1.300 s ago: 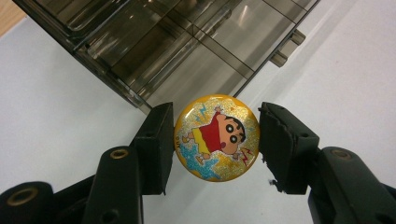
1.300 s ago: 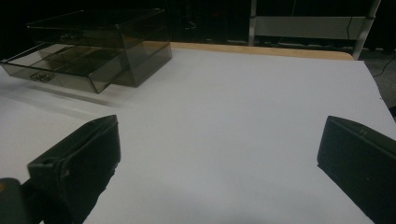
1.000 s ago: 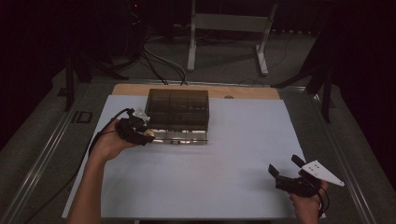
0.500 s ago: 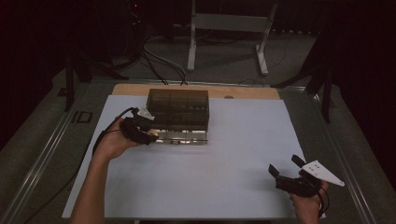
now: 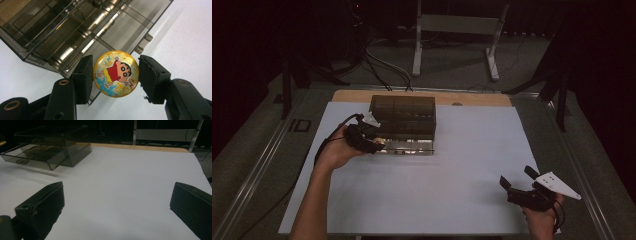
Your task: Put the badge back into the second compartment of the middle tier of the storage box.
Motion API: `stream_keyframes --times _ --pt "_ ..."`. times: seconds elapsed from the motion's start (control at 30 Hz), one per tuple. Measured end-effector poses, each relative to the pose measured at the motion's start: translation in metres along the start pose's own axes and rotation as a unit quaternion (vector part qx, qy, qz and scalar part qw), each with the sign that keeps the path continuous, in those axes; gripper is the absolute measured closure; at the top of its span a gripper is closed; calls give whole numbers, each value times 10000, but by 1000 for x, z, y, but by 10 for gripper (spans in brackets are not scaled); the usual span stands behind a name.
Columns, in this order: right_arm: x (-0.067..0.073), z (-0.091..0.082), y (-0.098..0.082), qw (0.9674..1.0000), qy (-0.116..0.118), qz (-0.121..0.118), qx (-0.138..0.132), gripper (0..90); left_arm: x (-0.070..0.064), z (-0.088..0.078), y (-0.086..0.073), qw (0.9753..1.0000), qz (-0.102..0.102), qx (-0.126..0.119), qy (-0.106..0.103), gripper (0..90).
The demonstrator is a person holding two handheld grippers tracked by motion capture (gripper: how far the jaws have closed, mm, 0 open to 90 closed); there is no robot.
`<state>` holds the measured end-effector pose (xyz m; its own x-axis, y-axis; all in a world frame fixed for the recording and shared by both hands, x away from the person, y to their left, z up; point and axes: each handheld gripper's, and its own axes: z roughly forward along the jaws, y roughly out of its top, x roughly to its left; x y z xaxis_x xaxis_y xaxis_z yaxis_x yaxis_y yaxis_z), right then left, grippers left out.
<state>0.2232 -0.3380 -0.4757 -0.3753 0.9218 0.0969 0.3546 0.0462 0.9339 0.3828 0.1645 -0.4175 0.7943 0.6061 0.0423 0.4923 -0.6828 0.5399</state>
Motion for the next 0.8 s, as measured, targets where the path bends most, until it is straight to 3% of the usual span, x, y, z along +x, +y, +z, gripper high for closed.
stream_keyframes --times 0.8 --pt "0 1 0 10000 13 -5 -1 0 -7 9 16 9999 124 -6 -27 488"
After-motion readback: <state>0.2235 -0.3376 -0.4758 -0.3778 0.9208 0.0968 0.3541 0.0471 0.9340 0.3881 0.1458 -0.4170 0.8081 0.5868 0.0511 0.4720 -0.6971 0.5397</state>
